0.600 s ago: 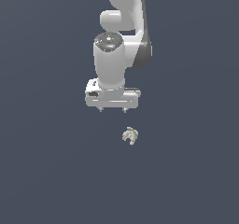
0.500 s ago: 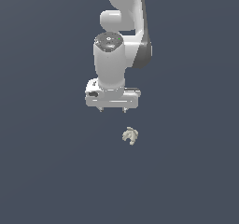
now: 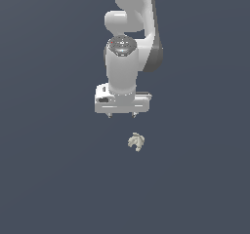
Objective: Pick up the object and move it to a goal position.
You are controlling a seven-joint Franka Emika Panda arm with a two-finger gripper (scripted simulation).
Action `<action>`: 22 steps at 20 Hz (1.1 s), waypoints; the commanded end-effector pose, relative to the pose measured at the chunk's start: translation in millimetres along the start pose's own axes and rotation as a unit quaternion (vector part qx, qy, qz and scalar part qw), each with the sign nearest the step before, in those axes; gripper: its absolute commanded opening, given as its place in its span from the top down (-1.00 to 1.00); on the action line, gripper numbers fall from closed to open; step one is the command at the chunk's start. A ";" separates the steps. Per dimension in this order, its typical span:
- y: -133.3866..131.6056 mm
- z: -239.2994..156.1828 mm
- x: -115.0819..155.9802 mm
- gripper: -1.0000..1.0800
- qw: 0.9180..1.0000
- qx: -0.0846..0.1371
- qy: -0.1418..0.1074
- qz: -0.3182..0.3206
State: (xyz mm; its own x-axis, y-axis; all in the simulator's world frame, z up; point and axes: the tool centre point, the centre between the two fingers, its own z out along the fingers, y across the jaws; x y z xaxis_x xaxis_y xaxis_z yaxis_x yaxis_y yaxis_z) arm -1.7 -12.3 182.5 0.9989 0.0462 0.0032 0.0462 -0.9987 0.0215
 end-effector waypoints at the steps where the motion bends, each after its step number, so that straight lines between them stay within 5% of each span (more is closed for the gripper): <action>1: 0.1 -0.2 -0.2 -0.92 1.000 -0.001 0.000 -0.003; 14: -10.5 14.2 10.3 -0.92 0.999 0.003 0.000 0.054; 22: -28.0 37.3 24.7 -0.92 0.990 0.007 -0.002 0.138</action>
State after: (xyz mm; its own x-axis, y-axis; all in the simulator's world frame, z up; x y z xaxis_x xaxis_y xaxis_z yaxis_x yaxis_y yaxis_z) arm 19.2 12.1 149.8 0.9812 -0.1928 0.0041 -0.1929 -0.9812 0.0079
